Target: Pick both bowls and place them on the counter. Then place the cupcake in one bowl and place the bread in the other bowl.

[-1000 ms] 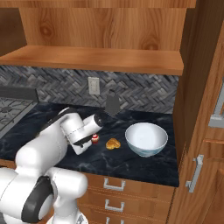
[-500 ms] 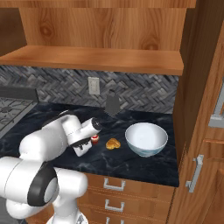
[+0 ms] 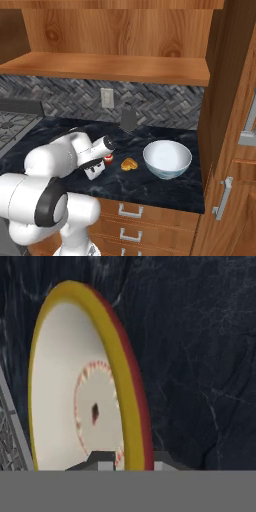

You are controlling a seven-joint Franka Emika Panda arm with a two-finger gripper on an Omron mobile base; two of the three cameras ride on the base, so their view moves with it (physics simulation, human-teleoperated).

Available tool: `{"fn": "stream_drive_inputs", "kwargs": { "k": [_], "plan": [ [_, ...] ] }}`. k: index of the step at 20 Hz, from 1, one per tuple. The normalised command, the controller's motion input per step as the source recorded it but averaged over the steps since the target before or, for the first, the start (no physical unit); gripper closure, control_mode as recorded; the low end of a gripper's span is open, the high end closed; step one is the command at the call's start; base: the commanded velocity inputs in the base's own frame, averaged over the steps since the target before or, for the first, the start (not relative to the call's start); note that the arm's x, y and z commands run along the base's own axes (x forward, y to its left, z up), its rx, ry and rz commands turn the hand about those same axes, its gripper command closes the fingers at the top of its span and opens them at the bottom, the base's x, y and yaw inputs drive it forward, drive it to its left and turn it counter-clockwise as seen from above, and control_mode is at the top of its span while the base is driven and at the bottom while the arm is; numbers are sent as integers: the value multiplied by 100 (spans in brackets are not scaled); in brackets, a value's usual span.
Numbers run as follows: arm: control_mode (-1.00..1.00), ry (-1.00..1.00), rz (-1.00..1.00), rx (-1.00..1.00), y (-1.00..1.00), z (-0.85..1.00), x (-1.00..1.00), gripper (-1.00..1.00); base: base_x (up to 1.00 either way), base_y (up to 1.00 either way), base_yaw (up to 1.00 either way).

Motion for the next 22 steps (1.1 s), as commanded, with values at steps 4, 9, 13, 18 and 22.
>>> {"fn": "stream_drive_inputs", "kwargs": {
  "k": [4, 9, 13, 18, 22],
  "plan": [
    [-100, 0, 0, 0, 0, -1, 1, -100, 0, 0, 0],
    [-100, 1, -1, -1, 0, 22, 0, -100, 0, 0, 0],
    [-100, 7, -1, -6, -12, 43, 0, -100, 0, 0, 0],
    [-100, 16, -7, -10, -38, 43, 0, -100, 0, 0, 0],
    [-100, 20, -12, -10, -38, 17, 2, -100, 0, 0, 0]
  ]
}}
